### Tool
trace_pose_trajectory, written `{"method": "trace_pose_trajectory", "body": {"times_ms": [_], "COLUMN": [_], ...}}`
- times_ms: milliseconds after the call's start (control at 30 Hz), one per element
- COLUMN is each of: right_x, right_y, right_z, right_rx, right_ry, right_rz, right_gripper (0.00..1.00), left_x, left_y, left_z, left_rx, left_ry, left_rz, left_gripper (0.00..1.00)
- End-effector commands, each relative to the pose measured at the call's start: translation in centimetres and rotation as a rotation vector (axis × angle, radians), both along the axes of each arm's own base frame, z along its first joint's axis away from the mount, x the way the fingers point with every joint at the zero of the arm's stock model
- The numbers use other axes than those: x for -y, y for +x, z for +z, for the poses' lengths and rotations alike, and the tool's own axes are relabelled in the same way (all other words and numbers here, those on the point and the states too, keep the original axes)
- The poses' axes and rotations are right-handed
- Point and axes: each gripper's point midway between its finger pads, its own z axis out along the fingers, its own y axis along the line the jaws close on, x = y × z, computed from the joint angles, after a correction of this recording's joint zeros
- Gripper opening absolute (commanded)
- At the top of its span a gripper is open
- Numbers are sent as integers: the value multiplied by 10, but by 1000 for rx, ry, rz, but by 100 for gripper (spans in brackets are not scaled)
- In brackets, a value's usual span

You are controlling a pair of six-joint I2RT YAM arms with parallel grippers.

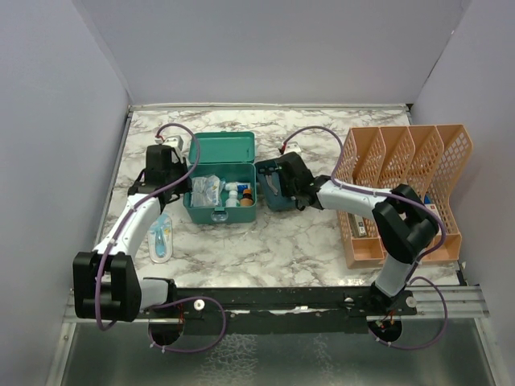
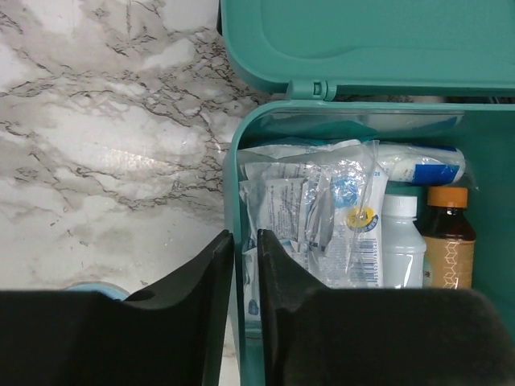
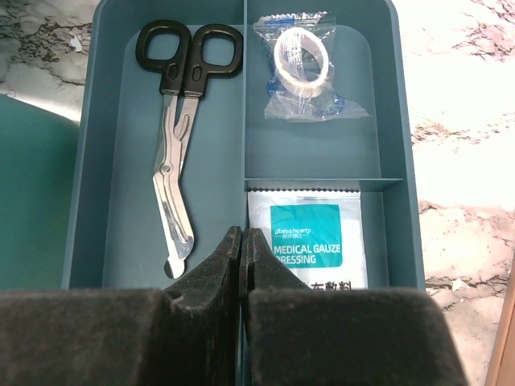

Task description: Organize the medicine kit

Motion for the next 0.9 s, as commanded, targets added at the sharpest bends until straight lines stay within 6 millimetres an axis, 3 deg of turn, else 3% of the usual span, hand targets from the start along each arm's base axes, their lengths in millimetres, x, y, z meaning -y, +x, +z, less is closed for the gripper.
{"method": "trace_pose_trajectory", "body": {"times_ms": [0, 200, 533, 867], "right_x": [-6, -7, -12, -9], "right_y": [5, 10, 29, 34], "right_z": [-7, -18, -22, -43], "right_rx": [-1, -32, -31, -48], "right_ry": [33, 28, 27, -2], "right_rz": [-9, -20, -29, -52], "right_gripper": [1, 17, 20, 16], "left_x": [9, 12, 10, 7], "left_y": [2, 4, 6, 5], "left_z": [6, 10, 29, 47], "left_rx": [-16, -23, 29, 82], "left_ry": [-18, -35, -40, -39], "left_rz": [-38, -42, -26, 0], "left_gripper": [27, 44, 55, 62]}}
